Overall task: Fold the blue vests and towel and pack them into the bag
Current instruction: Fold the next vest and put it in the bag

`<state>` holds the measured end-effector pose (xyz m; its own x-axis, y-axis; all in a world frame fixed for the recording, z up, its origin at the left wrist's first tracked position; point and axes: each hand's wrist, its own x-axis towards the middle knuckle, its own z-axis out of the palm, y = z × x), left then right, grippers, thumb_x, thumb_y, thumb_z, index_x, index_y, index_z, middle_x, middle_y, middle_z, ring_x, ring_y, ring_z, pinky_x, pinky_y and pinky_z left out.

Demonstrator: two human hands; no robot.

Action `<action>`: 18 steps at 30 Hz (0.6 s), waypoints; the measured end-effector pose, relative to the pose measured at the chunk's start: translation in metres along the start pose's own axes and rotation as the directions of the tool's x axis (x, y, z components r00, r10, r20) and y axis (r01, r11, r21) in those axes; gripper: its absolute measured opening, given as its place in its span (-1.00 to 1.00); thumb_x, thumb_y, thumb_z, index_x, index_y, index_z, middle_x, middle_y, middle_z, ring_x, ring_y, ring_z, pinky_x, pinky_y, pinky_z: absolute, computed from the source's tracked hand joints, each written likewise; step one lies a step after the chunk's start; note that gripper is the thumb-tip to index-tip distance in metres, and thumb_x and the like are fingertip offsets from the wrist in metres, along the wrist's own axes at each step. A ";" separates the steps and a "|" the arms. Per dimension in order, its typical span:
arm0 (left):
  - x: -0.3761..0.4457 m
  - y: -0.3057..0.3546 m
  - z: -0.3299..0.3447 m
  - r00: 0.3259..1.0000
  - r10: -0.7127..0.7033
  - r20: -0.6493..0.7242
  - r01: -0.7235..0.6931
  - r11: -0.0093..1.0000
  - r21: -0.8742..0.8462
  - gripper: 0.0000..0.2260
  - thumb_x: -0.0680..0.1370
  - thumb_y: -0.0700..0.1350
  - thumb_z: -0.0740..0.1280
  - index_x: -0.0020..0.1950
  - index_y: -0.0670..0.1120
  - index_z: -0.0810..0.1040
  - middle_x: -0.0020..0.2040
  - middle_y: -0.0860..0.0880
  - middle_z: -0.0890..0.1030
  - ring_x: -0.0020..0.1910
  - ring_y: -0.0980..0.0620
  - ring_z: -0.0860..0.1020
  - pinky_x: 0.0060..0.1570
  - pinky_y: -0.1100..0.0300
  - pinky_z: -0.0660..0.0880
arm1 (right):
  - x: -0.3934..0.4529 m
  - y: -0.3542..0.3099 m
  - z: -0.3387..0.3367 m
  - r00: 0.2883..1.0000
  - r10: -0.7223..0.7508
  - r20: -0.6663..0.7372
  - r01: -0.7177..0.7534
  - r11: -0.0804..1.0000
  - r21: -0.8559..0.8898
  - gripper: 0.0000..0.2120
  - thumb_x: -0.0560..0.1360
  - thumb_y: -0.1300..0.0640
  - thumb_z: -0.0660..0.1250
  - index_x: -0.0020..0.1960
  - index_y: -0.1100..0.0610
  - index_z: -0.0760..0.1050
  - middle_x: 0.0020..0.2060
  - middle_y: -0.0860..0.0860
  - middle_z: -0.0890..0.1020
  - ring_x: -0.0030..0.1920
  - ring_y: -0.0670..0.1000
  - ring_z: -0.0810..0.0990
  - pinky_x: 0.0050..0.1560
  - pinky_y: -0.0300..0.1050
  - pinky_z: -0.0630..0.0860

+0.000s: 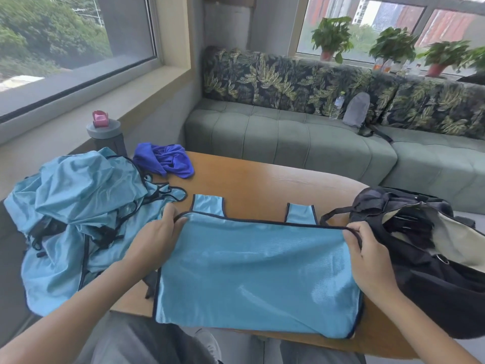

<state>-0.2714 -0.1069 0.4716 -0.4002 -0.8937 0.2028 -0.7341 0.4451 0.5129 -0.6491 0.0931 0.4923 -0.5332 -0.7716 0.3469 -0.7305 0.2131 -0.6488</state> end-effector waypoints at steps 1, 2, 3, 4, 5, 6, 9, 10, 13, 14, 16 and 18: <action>0.008 -0.001 0.002 1.000 -0.010 -0.003 0.010 1.000 -0.002 -0.76 0.68 0.13 0.07 0.00 -0.04 0.24 -0.33 -0.11 0.53 -0.25 -0.32 0.56 -0.31 -0.07 0.39 | 0.008 -0.001 0.001 1.000 -0.011 -0.012 0.011 1.000 -0.009 -0.96 0.67 0.09 0.21 0.07 0.01 0.43 -0.18 -0.12 0.61 -0.22 -0.07 0.56 -0.20 0.06 0.45; 0.017 -0.002 0.004 1.000 -0.011 -0.011 0.011 1.000 -0.004 -0.78 0.69 0.09 0.10 0.00 -0.03 0.23 -0.35 -0.09 0.50 -0.25 -0.33 0.56 -0.32 -0.05 0.35 | 0.016 -0.002 0.001 1.000 -0.020 -0.018 0.019 1.000 -0.020 -0.96 0.67 0.09 0.21 0.07 0.01 0.43 -0.17 -0.11 0.61 -0.21 -0.05 0.55 -0.20 0.02 0.42; 0.026 -0.003 0.005 1.000 -0.002 -0.017 0.002 1.000 -0.006 -0.80 0.69 0.07 0.12 -0.01 -0.02 0.22 -0.36 -0.07 0.48 -0.27 -0.33 0.55 -0.34 -0.04 0.32 | 0.026 -0.003 0.002 1.000 -0.022 -0.018 0.022 0.999 -0.035 -0.97 0.67 0.08 0.21 0.07 0.01 0.42 -0.16 -0.09 0.61 -0.20 -0.01 0.54 -0.19 0.00 0.40; 0.034 -0.005 0.006 1.000 0.018 -0.024 -0.018 1.000 -0.003 -0.81 0.69 0.06 0.13 -0.02 -0.01 0.21 -0.37 -0.07 0.47 -0.28 -0.33 0.55 -0.35 -0.03 0.32 | 0.036 -0.002 0.005 1.000 -0.021 -0.016 0.020 0.999 -0.049 -0.97 0.67 0.08 0.22 0.06 0.02 0.43 -0.16 -0.07 0.61 -0.19 0.03 0.53 -0.18 -0.01 0.39; 0.044 -0.008 0.009 0.999 0.033 -0.022 -0.033 0.999 -0.001 -0.81 0.69 0.06 0.13 -0.02 0.00 0.21 -0.36 -0.08 0.49 -0.29 -0.33 0.56 -0.36 -0.03 0.33 | 0.046 0.000 0.008 1.000 -0.017 -0.013 0.017 0.998 -0.058 -0.96 0.66 0.08 0.24 0.04 0.03 0.43 -0.17 -0.05 0.61 -0.18 0.05 0.53 -0.17 -0.01 0.37; 0.053 -0.011 0.012 0.999 0.036 -0.018 -0.036 0.999 0.001 -0.80 0.69 0.07 0.13 -0.01 0.00 0.21 -0.34 -0.11 0.51 -0.28 -0.33 0.56 -0.36 -0.04 0.35 | 0.057 0.001 0.013 1.000 -0.013 -0.006 0.013 0.998 -0.059 -0.96 0.66 0.09 0.25 0.03 0.03 0.44 -0.19 -0.05 0.62 -0.18 0.06 0.53 -0.17 -0.01 0.37; 0.082 -0.019 0.027 1.000 0.003 -0.002 -0.003 1.000 0.023 -0.78 0.68 0.10 0.12 0.01 -0.03 0.24 -0.30 -0.14 0.55 -0.25 -0.33 0.58 -0.32 -0.08 0.42 | 0.089 0.012 0.035 1.000 0.003 0.011 -0.002 0.998 -0.060 -0.95 0.66 0.08 0.26 0.03 0.04 0.46 -0.19 -0.07 0.60 -0.16 0.06 0.54 -0.15 0.01 0.41; 0.093 -0.022 0.034 1.000 -0.017 0.006 0.017 1.000 0.021 -0.77 0.68 0.09 0.13 0.02 -0.05 0.25 -0.29 -0.14 0.55 -0.23 -0.33 0.58 -0.31 -0.08 0.42 | 0.100 0.019 0.046 1.000 0.015 0.018 -0.013 0.997 -0.071 -0.95 0.66 0.07 0.26 0.03 0.03 0.46 -0.19 -0.05 0.61 -0.16 0.07 0.54 -0.13 0.03 0.44; 0.119 -0.029 0.057 0.992 -0.109 0.065 0.112 0.993 -0.040 -0.78 0.69 0.01 0.21 0.01 -0.09 0.26 -0.26 -0.12 0.52 -0.18 -0.33 0.56 -0.23 -0.09 0.39 | 0.124 0.047 0.081 0.989 0.114 0.094 -0.101 0.986 -0.131 -0.96 0.66 0.05 0.25 0.04 0.00 0.44 -0.16 0.02 0.62 -0.12 0.15 0.56 -0.09 0.09 0.49; 0.125 -0.033 0.066 0.984 -0.149 0.095 0.156 0.986 -0.066 -0.79 0.69 -0.02 0.24 0.01 -0.09 0.26 -0.24 -0.12 0.52 -0.17 -0.32 0.55 -0.21 -0.09 0.39 | 0.127 0.056 0.093 0.979 0.154 0.132 -0.133 0.978 -0.160 -0.97 0.66 0.05 0.25 0.05 -0.01 0.44 -0.16 0.03 0.63 -0.11 0.18 0.57 -0.09 0.11 0.50; 0.130 -0.044 0.083 0.971 -0.182 0.158 0.197 0.977 -0.086 -0.82 0.67 -0.09 0.29 0.04 -0.09 0.29 -0.17 -0.13 0.58 -0.12 -0.29 0.58 -0.17 -0.07 0.42 | 0.126 0.070 0.113 0.957 0.218 0.191 -0.182 0.965 -0.191 -0.97 0.65 0.07 0.25 0.05 0.00 0.46 -0.16 0.04 0.64 -0.11 0.19 0.58 -0.14 0.07 0.47; 0.132 -0.057 0.097 0.963 -0.197 0.185 0.213 0.975 -0.068 -0.85 0.65 -0.10 0.32 0.11 -0.07 0.36 -0.07 -0.14 0.65 -0.08 -0.26 0.61 -0.10 -0.08 0.50 | 0.121 0.079 0.126 0.944 0.253 0.211 -0.219 0.960 -0.173 -0.96 0.65 0.11 0.26 0.04 0.04 0.48 -0.16 0.01 0.64 -0.13 0.12 0.57 -0.20 -0.02 0.38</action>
<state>-0.3355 -0.2446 0.3885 -0.3417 -0.9379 -0.0602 -0.7636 0.2398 0.5995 -0.7171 -0.0587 0.3976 -0.5982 -0.8011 0.0200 -0.6587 0.4773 -0.5817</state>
